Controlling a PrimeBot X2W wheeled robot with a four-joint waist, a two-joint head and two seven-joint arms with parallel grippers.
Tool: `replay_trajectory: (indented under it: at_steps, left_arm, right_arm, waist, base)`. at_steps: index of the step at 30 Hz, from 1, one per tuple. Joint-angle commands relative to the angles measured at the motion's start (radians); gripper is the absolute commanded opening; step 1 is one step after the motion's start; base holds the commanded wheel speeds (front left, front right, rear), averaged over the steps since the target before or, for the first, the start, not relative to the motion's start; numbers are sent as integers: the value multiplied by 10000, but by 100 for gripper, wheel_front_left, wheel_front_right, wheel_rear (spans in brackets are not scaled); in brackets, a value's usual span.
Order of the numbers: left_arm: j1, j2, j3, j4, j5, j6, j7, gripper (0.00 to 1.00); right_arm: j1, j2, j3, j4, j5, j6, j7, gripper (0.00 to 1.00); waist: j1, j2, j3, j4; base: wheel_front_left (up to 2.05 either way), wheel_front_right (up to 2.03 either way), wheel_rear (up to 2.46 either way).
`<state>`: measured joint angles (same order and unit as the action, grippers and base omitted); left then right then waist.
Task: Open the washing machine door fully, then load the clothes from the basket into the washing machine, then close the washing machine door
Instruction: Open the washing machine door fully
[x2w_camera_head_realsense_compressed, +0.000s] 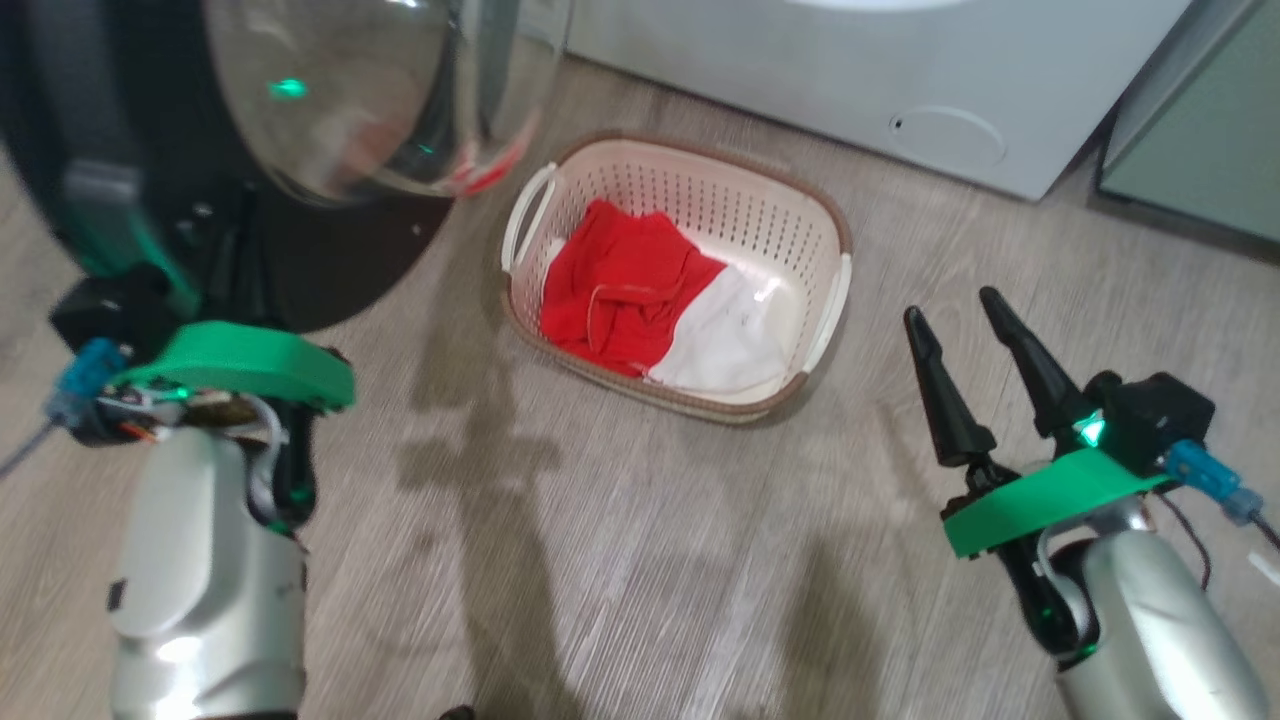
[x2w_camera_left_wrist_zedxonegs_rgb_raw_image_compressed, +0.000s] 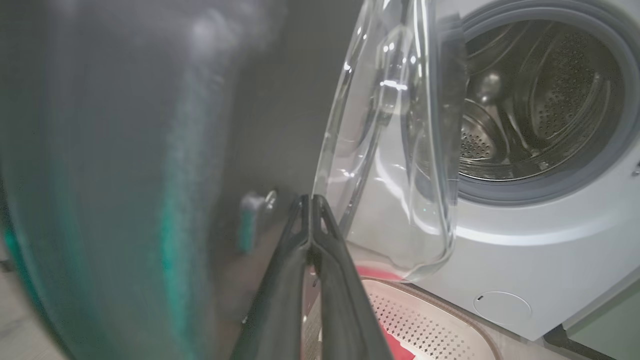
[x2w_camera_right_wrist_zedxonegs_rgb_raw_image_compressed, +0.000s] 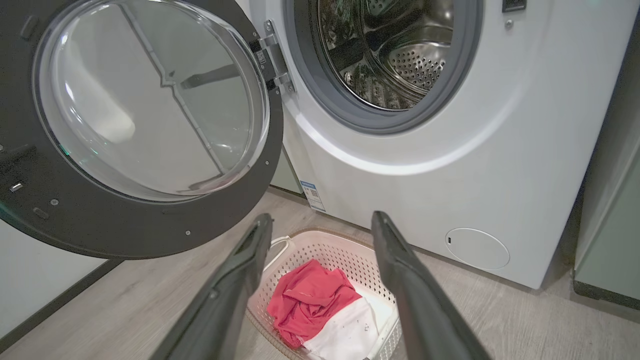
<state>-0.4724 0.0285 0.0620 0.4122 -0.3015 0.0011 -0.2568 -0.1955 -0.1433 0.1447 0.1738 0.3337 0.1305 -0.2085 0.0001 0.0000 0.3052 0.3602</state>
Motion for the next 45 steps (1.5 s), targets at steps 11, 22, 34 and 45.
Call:
replay_trajectory:
  at_steps: [11,22,34,45]
  left_arm:
    - [-1298,468,2704,352,508,-504,-49,0]
    - [-2078,923,4369,693,742,-797,-49,0]
    - [-2197,803,4766,646,1508,-1162,-49,0]
    - [-1088,565,3851,261,2077,-1302,-49,0]
  right_arm:
    - [-278,-585,-286,-1093,-151,2,461,100]
    - [-237,-775,-503,-1536,-241,2,747,100]
    - [-231,-763,-529,-1441,-199,2,663,100]
    - [-311,-205,-315,-295,120,2,-42,100]
  waist:
    - [-1,0,1082,31]
    - [-1,0,1602,-117]
    - [-1,0,1393,-188]
    - [-1,0,-198,-643]
  base:
    - [0,0,0]
    - [0,0,0]
    - [0,0,0]
    - [0,0,0]
